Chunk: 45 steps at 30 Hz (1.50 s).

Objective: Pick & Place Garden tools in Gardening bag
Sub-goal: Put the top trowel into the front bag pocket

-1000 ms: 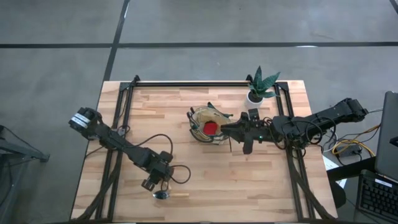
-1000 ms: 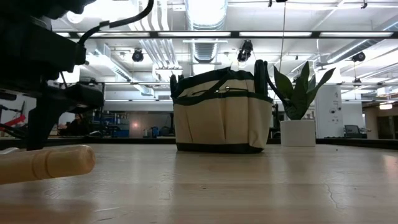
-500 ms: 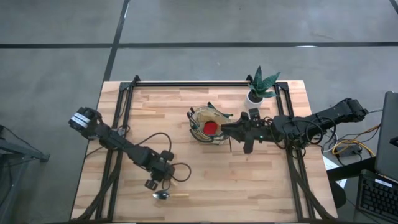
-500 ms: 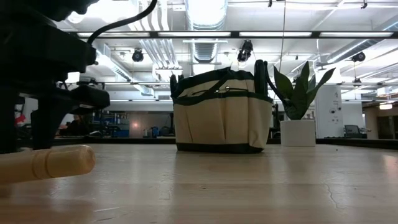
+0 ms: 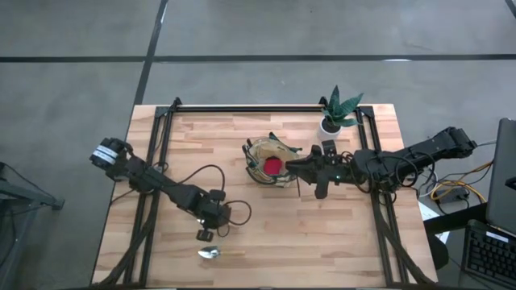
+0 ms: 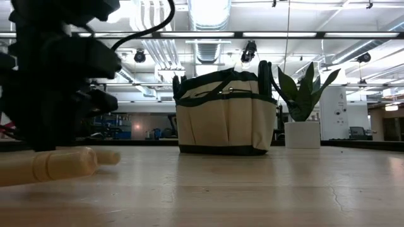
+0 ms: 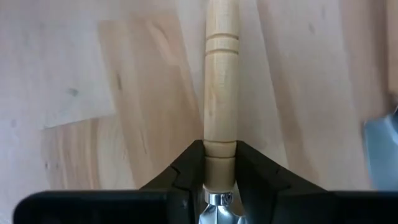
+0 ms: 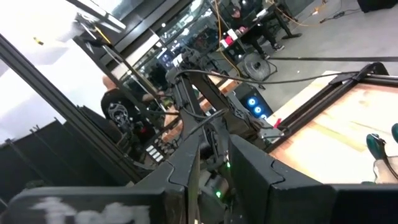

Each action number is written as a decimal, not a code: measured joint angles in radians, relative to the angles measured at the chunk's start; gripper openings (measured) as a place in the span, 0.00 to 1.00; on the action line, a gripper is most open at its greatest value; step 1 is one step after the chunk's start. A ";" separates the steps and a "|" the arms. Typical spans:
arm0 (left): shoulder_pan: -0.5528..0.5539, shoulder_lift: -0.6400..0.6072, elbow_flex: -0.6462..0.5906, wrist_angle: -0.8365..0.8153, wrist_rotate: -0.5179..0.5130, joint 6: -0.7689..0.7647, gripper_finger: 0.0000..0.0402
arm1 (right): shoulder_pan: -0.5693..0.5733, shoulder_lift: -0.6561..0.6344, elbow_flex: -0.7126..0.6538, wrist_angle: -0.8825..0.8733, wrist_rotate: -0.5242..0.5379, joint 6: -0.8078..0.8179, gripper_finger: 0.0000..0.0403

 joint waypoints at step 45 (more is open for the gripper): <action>0.054 -0.590 0.059 1.205 -0.336 -0.193 0.19 | 0.042 0.371 0.242 0.333 -0.225 0.012 0.46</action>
